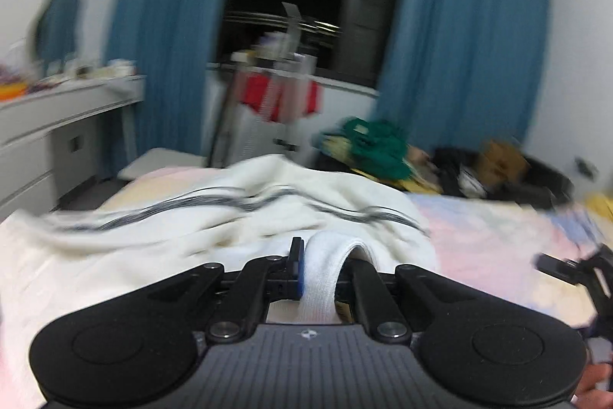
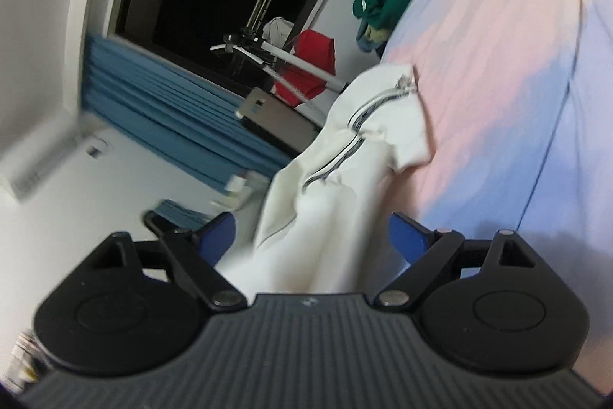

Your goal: Fold clothes

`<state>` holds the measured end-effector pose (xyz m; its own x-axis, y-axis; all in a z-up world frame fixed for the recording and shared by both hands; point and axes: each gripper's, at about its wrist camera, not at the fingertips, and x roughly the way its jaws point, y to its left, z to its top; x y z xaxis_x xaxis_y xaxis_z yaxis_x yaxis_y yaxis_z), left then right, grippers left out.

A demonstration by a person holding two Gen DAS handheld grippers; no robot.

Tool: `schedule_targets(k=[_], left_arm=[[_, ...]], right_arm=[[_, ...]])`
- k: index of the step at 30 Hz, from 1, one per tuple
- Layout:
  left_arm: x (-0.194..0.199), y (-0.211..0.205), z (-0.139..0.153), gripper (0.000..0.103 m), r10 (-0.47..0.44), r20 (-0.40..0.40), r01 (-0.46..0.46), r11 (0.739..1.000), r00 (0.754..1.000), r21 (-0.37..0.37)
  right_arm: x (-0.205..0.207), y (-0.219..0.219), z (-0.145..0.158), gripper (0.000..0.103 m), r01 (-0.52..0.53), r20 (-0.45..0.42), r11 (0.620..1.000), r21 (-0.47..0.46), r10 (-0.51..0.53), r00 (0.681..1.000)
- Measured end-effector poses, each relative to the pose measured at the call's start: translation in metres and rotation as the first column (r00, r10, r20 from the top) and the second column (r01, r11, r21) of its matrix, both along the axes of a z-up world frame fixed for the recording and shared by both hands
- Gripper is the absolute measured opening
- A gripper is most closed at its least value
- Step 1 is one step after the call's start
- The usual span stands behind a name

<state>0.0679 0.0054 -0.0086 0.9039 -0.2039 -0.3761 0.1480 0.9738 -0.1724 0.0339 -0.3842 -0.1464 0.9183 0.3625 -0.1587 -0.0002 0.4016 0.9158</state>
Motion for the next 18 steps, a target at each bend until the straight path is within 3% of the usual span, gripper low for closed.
schedule_targets(k=[3,4,6,12,14,16,18], left_arm=[[-0.007,0.030,-0.009,0.005,0.096,-0.013,-0.097,0.994,0.995,-0.060],[-0.004,0.037,-0.010,0.005,0.104,-0.024,-0.105,0.991,0.994,-0.086],[0.003,0.053,-0.013,0.005,0.118,-0.048,-0.124,0.983,0.992,-0.139],[0.013,0.058,-0.027,0.006,0.107,-0.076,-0.117,0.983,0.991,-0.144],[0.023,0.058,-0.036,0.006,0.096,-0.089,-0.108,0.984,0.991,-0.139],[0.027,0.056,-0.042,0.006,0.091,-0.084,-0.101,0.989,0.992,-0.112],[0.032,0.050,-0.050,0.006,0.076,-0.087,-0.084,0.991,0.993,-0.100]], right_arm=[[0.005,0.010,-0.009,0.089,-0.053,-0.050,0.997,0.057,0.056,0.997],[0.009,0.014,-0.012,0.082,-0.072,-0.072,0.995,0.068,0.077,0.994],[0.021,0.021,-0.021,0.078,-0.092,-0.137,0.993,0.071,0.101,0.985],[0.072,0.031,-0.043,0.064,-0.097,-0.275,0.995,-0.012,0.090,0.957],[0.089,0.033,-0.053,0.053,-0.089,-0.314,0.996,-0.022,0.077,0.946],[0.107,0.038,-0.060,0.031,-0.091,-0.352,0.993,-0.080,0.057,0.934],[0.118,0.041,-0.064,0.014,-0.083,-0.357,0.986,-0.146,0.026,0.934]])
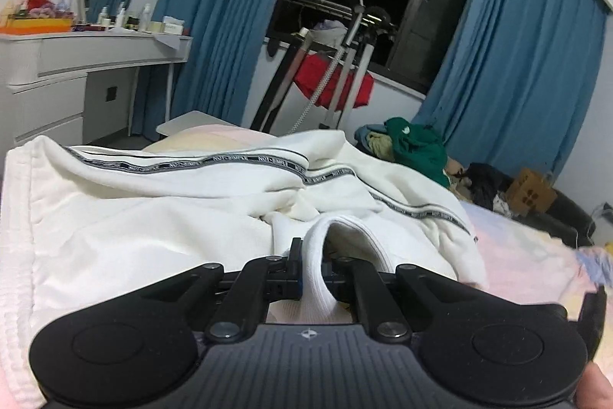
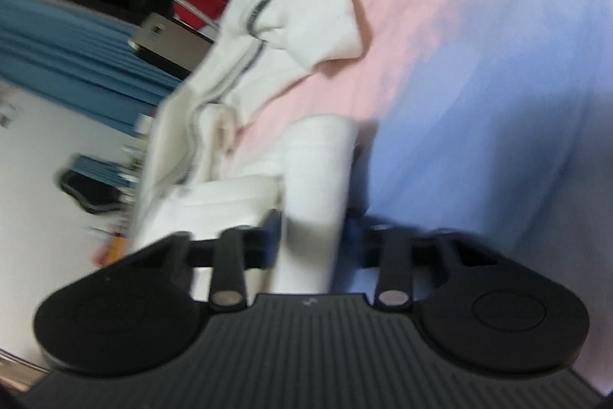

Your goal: Fold clothes

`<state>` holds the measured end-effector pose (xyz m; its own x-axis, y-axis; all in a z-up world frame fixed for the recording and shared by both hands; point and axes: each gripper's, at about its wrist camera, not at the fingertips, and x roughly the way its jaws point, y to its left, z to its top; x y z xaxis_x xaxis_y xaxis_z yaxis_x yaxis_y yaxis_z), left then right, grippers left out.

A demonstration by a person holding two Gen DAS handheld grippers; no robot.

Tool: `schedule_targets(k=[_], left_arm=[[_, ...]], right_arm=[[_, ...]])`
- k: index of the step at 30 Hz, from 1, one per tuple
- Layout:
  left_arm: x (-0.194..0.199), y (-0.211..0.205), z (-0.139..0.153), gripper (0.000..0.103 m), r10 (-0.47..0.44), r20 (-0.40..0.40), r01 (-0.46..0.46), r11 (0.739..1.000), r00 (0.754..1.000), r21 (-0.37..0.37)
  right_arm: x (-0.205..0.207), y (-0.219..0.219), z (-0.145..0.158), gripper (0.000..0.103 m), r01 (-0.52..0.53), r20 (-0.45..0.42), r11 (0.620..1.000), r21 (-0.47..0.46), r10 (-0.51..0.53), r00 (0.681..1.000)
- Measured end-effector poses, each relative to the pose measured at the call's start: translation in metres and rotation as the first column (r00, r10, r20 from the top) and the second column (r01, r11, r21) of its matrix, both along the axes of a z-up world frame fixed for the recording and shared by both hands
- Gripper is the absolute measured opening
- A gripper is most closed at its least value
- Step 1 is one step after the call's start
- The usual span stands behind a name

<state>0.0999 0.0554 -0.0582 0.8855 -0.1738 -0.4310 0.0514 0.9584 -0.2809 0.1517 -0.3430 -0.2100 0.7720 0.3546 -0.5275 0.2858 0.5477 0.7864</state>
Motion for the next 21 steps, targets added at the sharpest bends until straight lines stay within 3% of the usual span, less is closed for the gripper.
schedule_targets(k=[3,7,9,14,17,19,21], left_arm=[[0.006,0.002,-0.009,0.006,-0.024,-0.014,0.024,1.000,1.000,-0.013],[0.009,-0.002,-0.013,0.007,-0.073,-0.028,0.072,0.997,0.997,-0.035],[0.008,-0.007,-0.015,0.015,-0.138,-0.038,0.135,0.989,0.990,-0.057],[0.003,-0.028,-0.023,0.021,-0.263,-0.085,0.255,0.963,0.961,-0.090],[-0.002,-0.045,-0.024,0.035,-0.334,-0.081,0.329,0.942,0.939,-0.061],[-0.005,-0.055,-0.026,0.058,-0.382,-0.086,0.381,0.924,0.920,-0.035],[-0.010,-0.061,-0.028,0.064,-0.404,-0.093,0.405,0.914,0.910,-0.013]], right_arm=[[0.004,0.003,0.006,0.008,0.031,0.026,0.997,-0.065,-0.030,0.999],[-0.007,-0.001,0.042,0.007,0.075,0.082,0.977,-0.198,-0.060,0.995],[-0.021,-0.011,0.059,0.007,0.146,0.127,0.962,-0.232,-0.119,0.985],[-0.069,-0.069,0.084,0.007,0.335,0.149,0.926,-0.174,-0.312,0.938],[-0.093,-0.106,0.092,0.007,0.429,0.126,0.895,-0.125,-0.414,0.901],[-0.110,-0.127,0.095,0.007,0.472,0.122,0.876,-0.095,-0.461,0.879],[-0.125,-0.143,0.099,0.007,0.503,0.133,0.860,-0.084,-0.491,0.861]])
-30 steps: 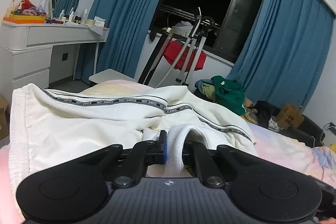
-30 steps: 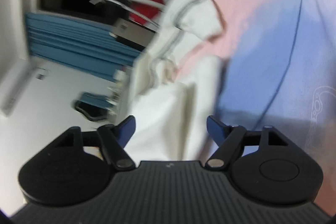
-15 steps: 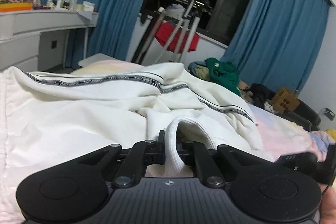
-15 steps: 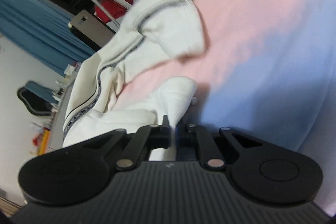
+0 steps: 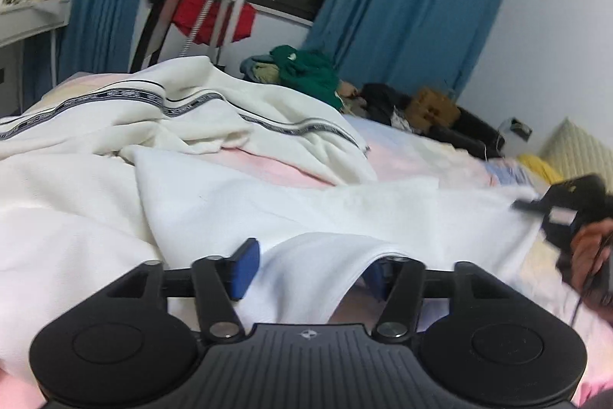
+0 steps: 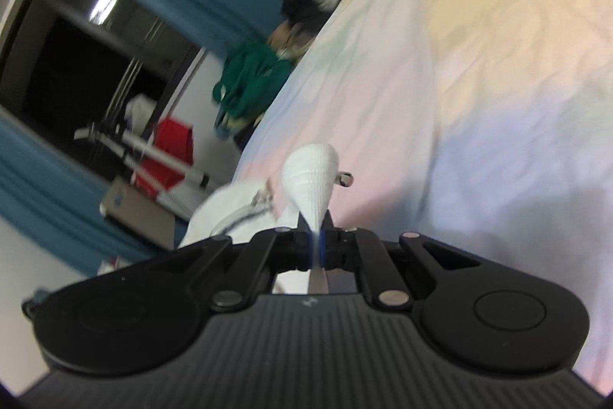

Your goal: Fold clothes

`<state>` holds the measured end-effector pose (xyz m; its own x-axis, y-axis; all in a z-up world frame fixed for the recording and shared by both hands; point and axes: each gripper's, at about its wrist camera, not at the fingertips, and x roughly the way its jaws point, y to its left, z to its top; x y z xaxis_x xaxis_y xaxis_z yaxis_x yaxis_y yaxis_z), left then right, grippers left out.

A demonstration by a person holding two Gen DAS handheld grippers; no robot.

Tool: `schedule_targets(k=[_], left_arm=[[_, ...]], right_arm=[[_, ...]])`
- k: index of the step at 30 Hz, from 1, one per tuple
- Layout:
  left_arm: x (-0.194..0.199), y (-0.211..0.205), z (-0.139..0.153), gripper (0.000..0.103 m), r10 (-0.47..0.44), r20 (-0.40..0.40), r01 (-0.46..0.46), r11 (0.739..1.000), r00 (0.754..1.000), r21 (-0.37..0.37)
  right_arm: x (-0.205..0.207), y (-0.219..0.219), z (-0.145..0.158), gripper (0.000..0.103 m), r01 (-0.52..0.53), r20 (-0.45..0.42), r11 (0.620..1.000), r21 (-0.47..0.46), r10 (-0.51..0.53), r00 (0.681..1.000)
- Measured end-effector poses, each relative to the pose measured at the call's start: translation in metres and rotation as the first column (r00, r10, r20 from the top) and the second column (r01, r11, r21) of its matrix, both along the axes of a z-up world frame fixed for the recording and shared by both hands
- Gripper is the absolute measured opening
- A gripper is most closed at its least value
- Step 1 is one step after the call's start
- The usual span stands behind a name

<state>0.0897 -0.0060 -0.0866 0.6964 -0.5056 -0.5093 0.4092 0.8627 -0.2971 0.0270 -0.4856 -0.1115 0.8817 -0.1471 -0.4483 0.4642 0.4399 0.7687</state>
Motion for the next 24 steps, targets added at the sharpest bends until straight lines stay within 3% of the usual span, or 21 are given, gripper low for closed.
schedule_targets(k=[4,8,11,14,16,18,20,22,24], left_arm=[[-0.010,-0.007,-0.003,0.078,-0.065,-0.036,0.065,0.998,0.997,-0.002],[-0.026,0.004,-0.007,0.087,-0.067,-0.146,0.059,0.996,0.987,-0.063],[-0.029,0.026,-0.014,0.090,0.016,-0.257,-0.043,0.994,0.966,-0.100],[-0.025,0.061,-0.027,0.091,0.142,-0.377,-0.219,0.960,0.915,-0.172],[-0.022,0.088,-0.038,0.093,0.217,-0.454,-0.353,0.905,0.864,-0.238],[-0.019,0.116,-0.049,0.099,0.305,-0.529,-0.507,0.812,0.792,-0.291],[-0.021,0.142,-0.067,0.098,0.352,-0.608,-0.635,0.691,0.712,-0.345],[-0.025,0.167,-0.088,0.096,0.348,-0.683,-0.731,0.547,0.642,-0.408],[-0.031,0.181,-0.099,0.093,0.336,-0.720,-0.781,0.424,0.607,-0.460]], right_arm=[[-0.039,-0.025,-0.001,0.007,0.093,0.067,0.995,-0.024,-0.091,0.994],[-0.057,-0.044,-0.020,0.007,0.146,0.073,0.989,-0.010,-0.145,0.987],[-0.057,-0.058,-0.050,0.007,0.166,0.032,0.980,0.110,-0.171,0.985],[-0.060,-0.067,-0.073,0.007,0.189,-0.026,0.966,0.176,-0.187,0.982],[-0.059,-0.065,-0.076,0.007,0.190,-0.034,0.968,0.163,-0.187,0.982],[-0.057,-0.063,-0.077,0.007,0.190,-0.040,0.971,0.146,-0.186,0.982],[-0.057,-0.061,-0.077,0.007,0.192,-0.042,0.974,0.119,-0.188,0.981],[-0.058,-0.059,-0.074,0.007,0.199,-0.032,0.975,0.094,-0.197,0.980],[-0.058,-0.060,-0.072,0.006,0.210,-0.014,0.974,0.089,-0.209,0.978]])
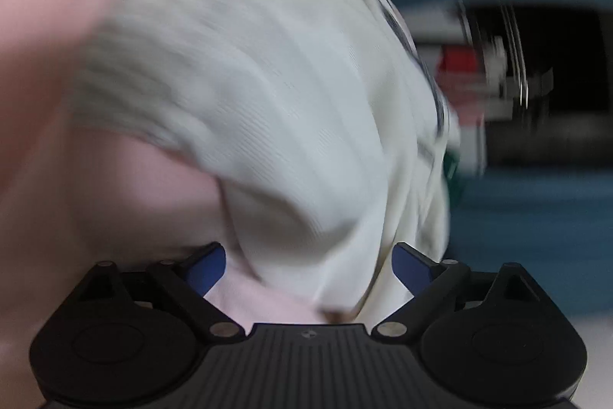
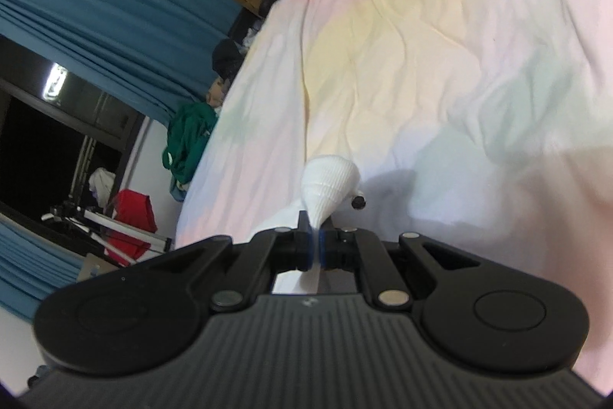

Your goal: Fold clothes

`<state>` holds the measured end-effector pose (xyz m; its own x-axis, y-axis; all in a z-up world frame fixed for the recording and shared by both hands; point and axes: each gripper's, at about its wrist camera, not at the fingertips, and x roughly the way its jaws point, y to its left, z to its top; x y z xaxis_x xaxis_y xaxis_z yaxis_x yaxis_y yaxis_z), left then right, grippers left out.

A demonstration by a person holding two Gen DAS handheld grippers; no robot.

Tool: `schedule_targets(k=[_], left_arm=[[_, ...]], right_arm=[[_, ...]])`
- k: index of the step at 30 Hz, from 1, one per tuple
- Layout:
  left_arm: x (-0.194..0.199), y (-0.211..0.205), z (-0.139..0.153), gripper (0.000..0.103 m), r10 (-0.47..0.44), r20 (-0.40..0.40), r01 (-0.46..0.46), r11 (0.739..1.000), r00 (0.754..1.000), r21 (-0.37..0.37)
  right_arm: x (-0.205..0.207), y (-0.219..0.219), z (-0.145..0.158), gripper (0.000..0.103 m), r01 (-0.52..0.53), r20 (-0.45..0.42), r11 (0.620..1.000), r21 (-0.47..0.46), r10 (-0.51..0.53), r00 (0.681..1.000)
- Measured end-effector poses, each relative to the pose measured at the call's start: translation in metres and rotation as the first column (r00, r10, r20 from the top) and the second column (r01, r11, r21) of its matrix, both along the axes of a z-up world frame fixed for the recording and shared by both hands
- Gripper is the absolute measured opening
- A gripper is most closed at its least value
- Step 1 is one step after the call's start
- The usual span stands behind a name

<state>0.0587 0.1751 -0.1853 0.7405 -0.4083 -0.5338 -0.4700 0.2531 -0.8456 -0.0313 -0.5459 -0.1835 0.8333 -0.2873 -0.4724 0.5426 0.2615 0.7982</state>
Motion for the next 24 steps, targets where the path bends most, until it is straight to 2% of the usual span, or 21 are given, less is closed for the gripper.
schedule_targets(k=[2,5,7,10,11,13,17,24], left_arm=[[-0.003,0.013,-0.005,0.087,0.074,-0.010,-0.075,0.996,0.997,-0.055],[-0.006,0.018,-0.011,0.070,0.138,-0.034,-0.140,0.987,0.990,-0.081],[-0.007,0.019,-0.007,0.049,0.148,-0.040,-0.150,0.987,0.988,-0.050],[-0.006,0.024,0.004,0.031,0.138,-0.056,-0.137,0.990,0.989,0.012],[-0.005,0.027,0.009,0.029,0.132,-0.065,-0.131,0.991,0.989,0.020],[-0.004,0.034,0.023,0.018,0.121,-0.078,-0.119,0.992,0.990,0.035],[-0.003,0.051,0.055,0.015,0.088,-0.069,-0.083,0.994,0.994,0.073],[-0.009,0.096,0.122,0.013,0.045,-0.067,-0.029,0.974,0.997,0.225]], right_arm=[[-0.001,-0.003,0.001,0.006,0.018,0.019,1.000,-0.003,-0.018,1.000],[-0.009,-0.010,0.000,0.006,0.065,0.052,0.998,0.006,-0.066,0.996],[-0.014,-0.017,0.000,0.006,0.106,0.062,0.994,0.013,-0.106,0.992],[-0.024,-0.027,-0.009,0.006,0.159,0.070,0.985,0.060,-0.163,0.984],[-0.028,-0.030,-0.012,0.006,0.178,0.073,0.981,0.077,-0.183,0.980],[-0.035,-0.033,-0.012,0.006,0.202,0.062,0.977,0.066,-0.206,0.977],[-0.045,-0.034,-0.007,0.006,0.242,0.050,0.970,0.022,-0.243,0.969],[-0.064,-0.034,0.004,0.006,0.317,-0.018,0.946,-0.062,-0.319,0.948]])
